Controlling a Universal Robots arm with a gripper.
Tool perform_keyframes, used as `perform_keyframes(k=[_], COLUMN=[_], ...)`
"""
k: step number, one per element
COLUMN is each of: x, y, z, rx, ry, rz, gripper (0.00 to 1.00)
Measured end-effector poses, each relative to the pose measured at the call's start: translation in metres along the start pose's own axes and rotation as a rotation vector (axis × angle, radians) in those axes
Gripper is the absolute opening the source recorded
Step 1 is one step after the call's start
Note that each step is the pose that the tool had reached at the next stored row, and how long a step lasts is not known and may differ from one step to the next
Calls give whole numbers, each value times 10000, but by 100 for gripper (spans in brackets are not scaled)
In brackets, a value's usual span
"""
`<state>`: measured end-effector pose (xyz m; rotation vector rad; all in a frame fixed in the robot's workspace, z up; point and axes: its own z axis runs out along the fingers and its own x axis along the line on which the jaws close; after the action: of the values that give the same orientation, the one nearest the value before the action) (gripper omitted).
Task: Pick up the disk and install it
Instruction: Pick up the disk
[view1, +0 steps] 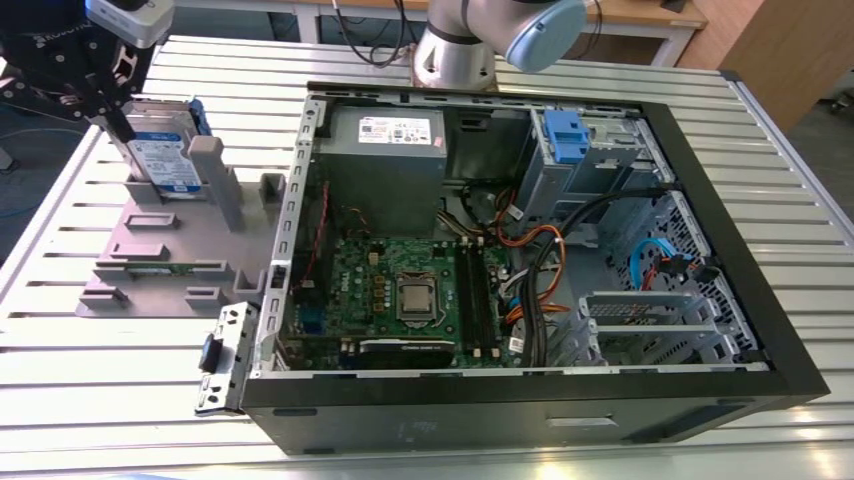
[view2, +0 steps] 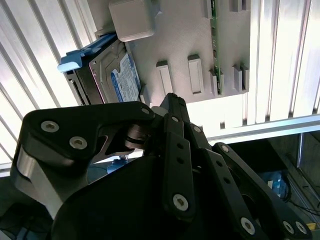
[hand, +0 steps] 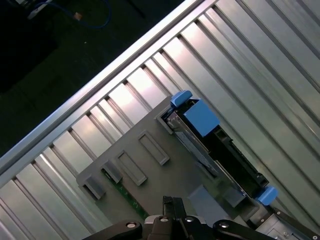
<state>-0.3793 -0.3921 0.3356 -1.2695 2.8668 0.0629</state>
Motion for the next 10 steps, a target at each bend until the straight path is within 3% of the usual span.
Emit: perform_keyframes(k=[10], x=[0], y=[0], z=[0], rx=[-2], ry=[3], rz=[-90], gripper=[11])
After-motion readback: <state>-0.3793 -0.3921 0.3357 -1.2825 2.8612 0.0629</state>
